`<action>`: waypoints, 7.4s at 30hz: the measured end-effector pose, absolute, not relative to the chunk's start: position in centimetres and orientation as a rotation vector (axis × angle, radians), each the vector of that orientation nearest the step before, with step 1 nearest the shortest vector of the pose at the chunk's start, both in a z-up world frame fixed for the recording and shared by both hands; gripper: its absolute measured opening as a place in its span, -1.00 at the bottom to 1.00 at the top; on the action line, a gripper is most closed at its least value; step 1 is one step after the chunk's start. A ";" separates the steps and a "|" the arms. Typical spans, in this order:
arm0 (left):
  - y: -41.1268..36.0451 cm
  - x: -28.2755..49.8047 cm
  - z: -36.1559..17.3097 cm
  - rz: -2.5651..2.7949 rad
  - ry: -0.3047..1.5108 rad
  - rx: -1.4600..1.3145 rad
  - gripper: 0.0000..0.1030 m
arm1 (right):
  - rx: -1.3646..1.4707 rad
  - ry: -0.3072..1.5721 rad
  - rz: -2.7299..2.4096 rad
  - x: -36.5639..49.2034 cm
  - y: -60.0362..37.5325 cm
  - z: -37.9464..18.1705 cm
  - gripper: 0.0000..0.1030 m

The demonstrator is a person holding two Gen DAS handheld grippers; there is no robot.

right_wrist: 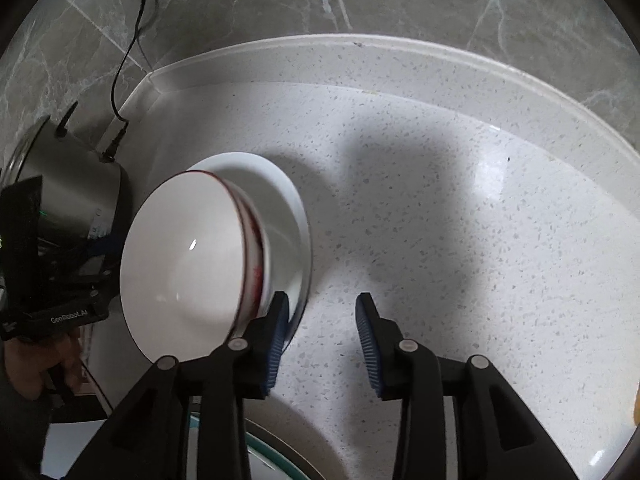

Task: Organize plates and bowls

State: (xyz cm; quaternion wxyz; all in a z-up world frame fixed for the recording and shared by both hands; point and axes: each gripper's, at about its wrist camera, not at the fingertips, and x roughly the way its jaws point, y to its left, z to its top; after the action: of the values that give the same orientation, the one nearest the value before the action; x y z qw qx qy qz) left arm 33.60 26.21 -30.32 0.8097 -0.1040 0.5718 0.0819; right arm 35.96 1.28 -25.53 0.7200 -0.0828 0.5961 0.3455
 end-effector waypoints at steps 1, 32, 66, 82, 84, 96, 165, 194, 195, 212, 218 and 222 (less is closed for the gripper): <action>26.2 33.8 -30.4 0.175 1.230 -0.219 0.48 | -0.170 1.331 0.759 36.2 1.3 -25.6 -0.33; 25.3 34.7 -33.9 0.105 1.253 -0.266 -0.03 | -0.126 1.327 0.797 35.7 3.9 -28.1 -0.57; 21.5 33.9 -30.3 0.080 1.184 -0.188 -0.78 | -0.163 1.253 0.710 33.6 3.2 -26.3 -0.71; 18.5 30.0 -24.7 0.019 1.127 -0.172 -0.78 | -0.165 1.172 0.686 29.9 0.2 -20.5 -0.71; 17.9 29.0 -24.0 0.001 1.125 -0.165 -0.77 | -0.164 1.170 0.676 29.1 -0.5 -20.1 -0.71; 12.7 21.9 -24.0 -0.133 1.176 -0.138 -0.76 | -0.118 1.208 0.594 22.7 -5.7 -19.9 -0.71; 10.3 14.2 -30.7 -0.247 1.199 -0.110 -0.32 | 0.014 1.264 0.413 13.0 -9.9 -25.1 -0.50; 5.3 2.2 -15.4 0.048 0.910 -0.018 1.00 | 0.184 0.893 0.358 4.0 -19.9 -16.4 1.00; 4.9 1.6 -14.9 0.068 0.914 -0.023 1.00 | 0.183 0.876 0.359 3.7 -20.0 -15.8 1.00; 4.4 -1.9 -8.8 0.136 0.904 -0.040 1.00 | 0.230 0.569 0.091 -3.8 -21.3 -3.5 1.00; 4.6 -3.8 -6.4 0.094 0.853 -0.019 1.00 | 0.161 0.461 -0.029 -7.2 -18.4 -0.9 1.00; 4.9 -4.4 -5.6 0.069 0.840 -0.008 1.00 | 0.195 0.610 0.172 -7.3 -16.3 -1.6 1.00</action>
State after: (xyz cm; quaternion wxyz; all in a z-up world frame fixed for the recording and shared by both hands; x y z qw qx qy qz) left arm -4.42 4.86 -5.61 0.9126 -0.0039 0.4075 0.0334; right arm -7.33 -16.31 -1.55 0.9455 0.0958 0.2996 0.0845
